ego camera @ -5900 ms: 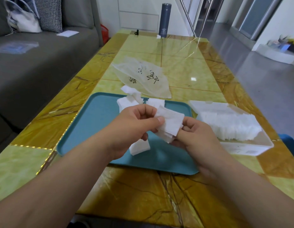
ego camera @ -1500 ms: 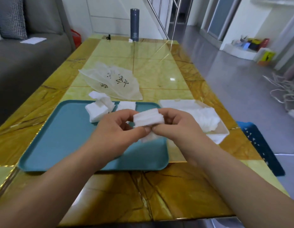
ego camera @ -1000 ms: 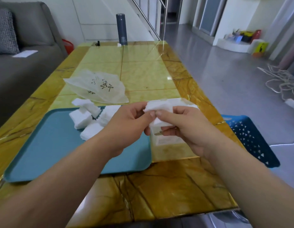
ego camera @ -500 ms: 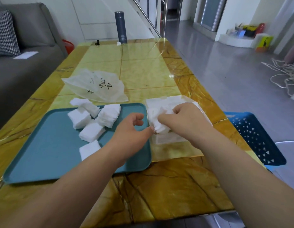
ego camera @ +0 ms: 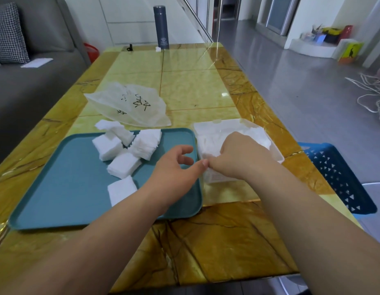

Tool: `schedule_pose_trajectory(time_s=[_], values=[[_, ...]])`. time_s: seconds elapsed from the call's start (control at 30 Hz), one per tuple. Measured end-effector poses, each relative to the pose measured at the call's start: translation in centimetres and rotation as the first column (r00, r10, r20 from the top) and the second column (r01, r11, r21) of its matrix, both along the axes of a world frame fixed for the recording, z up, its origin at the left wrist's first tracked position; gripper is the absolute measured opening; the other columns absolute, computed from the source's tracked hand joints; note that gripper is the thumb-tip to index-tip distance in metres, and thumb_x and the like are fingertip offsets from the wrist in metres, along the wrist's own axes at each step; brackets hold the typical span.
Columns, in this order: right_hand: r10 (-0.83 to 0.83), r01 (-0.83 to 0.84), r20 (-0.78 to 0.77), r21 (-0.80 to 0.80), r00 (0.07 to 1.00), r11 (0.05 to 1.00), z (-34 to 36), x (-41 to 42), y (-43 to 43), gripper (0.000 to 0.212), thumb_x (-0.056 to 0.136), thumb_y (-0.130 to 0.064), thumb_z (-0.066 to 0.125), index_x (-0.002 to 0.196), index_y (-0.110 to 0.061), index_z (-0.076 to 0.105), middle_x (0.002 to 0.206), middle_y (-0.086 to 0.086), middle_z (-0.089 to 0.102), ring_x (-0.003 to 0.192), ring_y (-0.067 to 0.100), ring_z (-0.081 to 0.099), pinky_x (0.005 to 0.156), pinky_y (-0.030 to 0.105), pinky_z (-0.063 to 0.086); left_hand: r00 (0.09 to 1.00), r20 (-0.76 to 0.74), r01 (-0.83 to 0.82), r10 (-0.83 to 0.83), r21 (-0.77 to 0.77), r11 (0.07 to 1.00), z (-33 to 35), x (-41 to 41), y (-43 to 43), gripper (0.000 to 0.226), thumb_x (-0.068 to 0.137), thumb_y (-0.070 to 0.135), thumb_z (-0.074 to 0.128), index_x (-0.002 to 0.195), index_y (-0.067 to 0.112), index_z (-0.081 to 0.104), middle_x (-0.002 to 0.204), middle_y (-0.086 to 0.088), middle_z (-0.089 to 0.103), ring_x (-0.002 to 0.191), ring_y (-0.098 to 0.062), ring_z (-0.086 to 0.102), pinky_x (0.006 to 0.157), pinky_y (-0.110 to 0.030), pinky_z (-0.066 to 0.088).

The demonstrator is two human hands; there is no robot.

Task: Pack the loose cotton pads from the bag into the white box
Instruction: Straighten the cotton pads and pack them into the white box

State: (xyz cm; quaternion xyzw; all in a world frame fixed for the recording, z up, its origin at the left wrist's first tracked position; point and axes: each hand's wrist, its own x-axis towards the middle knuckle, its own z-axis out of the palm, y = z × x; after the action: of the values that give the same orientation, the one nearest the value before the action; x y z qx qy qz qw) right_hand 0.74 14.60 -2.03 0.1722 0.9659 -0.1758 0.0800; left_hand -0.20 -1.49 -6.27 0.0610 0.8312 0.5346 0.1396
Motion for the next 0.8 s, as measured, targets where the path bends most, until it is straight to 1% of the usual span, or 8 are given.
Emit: schedule_pose_trajectory(time_s=[0.13,0.33,0.4,0.47,0.6,0.67,0.73,0.8], values=[[0.111,-0.097,0.059,-0.202,0.992,0.975,1.0,0.9,-0.1,0.042,0.105,-0.040,0.048,0.069,-0.021,0.040,0.074,-0.001,0.044,0.078,0.022,0.048,0.075,0.036,0.041,1.000,-0.029,0.010,-0.010,-0.014,1.000,0.1,0.2,0.0,0.063,0.092,0.054,0.068,0.149,0.049,0.042,0.121,0.016,0.063,0.098,-0.007,0.067,0.071,-0.019,0.048],[0.046,-0.046,-0.008,-0.060,0.999,0.997,0.2,0.3,-0.2,0.044,0.098,-0.048,0.057,0.069,-0.019,0.041,0.068,-0.001,0.046,0.070,0.023,0.051,0.067,0.034,0.043,0.999,-0.008,0.048,-0.049,-0.080,0.996,0.1,0.4,-0.1,0.062,0.098,0.056,0.059,0.154,0.041,0.038,0.125,0.015,0.062,0.100,-0.009,0.068,0.071,-0.018,0.049],[0.022,-0.019,-0.092,0.036,0.996,0.999,1.1,0.4,-0.3,0.046,0.094,-0.052,0.060,0.067,-0.019,0.044,0.065,-0.001,0.048,0.066,0.023,0.054,0.064,0.032,0.043,0.998,-0.014,0.066,-0.067,-0.079,0.995,0.2,0.9,-0.8,0.061,0.100,0.054,0.056,0.155,0.035,0.038,0.126,0.017,0.061,0.100,-0.008,0.069,0.080,-0.028,0.057],[0.035,-0.018,-0.233,0.074,0.972,0.997,2.0,0.8,-1.2,0.041,0.096,-0.052,0.057,0.071,-0.019,0.057,0.067,-0.001,0.057,0.065,0.022,0.059,0.060,0.030,0.045,0.997,-0.049,0.057,-0.061,-0.080,0.995,0.3,1.4,-2.1,0.052,0.100,0.049,0.059,0.149,0.035,0.047,0.119,0.021,0.062,0.092,-0.003,0.069,0.085,-0.036,0.060],[0.150,-0.206,-0.461,-0.073,0.875,0.976,1.5,1.2,-5.4,0.037,0.096,-0.050,0.056,0.078,-0.022,0.070,0.070,-0.005,0.068,0.071,0.018,0.065,0.066,0.034,0.056,0.975,-0.217,-0.090,0.040,-0.226,0.970,1.3,1.4,-7.9,0.016,0.094,0.033,0.072,0.109,0.035,0.072,0.079,0.011,0.070,0.064,0.001,0.063,0.064,-0.021,0.046],[0.228,-0.330,-0.410,-0.198,0.883,0.923,0.4,1.3,-7.4,0.038,0.095,-0.047,0.061,0.071,-0.019,0.069,0.063,-0.005,0.065,0.066,0.014,0.063,0.063,0.031,0.052,0.969,-0.234,-0.154,0.074,-0.346,0.925,2.1,0.9,-11.1,0.011,0.092,0.034,0.074,0.103,0.035,0.072,0.076,0.007,0.072,0.066,-0.002,0.065,0.063,-0.023,0.048],[0.324,-0.401,-0.276,-0.300,0.905,0.866,-0.8,1.2,-9.3,0.038,0.095,-0.043,0.064,0.069,-0.015,0.069,0.060,-0.005,0.063,0.060,0.010,0.059,0.060,0.028,0.045,0.980,-0.189,-0.146,0.057,-0.501,0.853,2.6,0.5,-13.8,0.024,0.089,0.037,0.076,0.112,0.035,0.069,0.090,0.010,0.070,0.079,-0.003,0.065,0.070,-0.023,0.050],[0.430,-0.457,-0.153,-0.327,0.890,0.827,-1.8,1.1,-10.4,0.027,0.096,-0.038,0.065,0.082,-0.019,0.077,0.073,-0.007,0.073,0.070,0.008,0.064,0.067,0.026,0.048,0.995,-0.103,-0.070,0.010,-0.600,0.797,2.3,0.1,-15.4,0.042,0.084,0.041,0.079,0.124,0.035,0.065,0.109,0.011,0.065,0.093,-0.008,0.063,0.083,-0.029,0.052]])
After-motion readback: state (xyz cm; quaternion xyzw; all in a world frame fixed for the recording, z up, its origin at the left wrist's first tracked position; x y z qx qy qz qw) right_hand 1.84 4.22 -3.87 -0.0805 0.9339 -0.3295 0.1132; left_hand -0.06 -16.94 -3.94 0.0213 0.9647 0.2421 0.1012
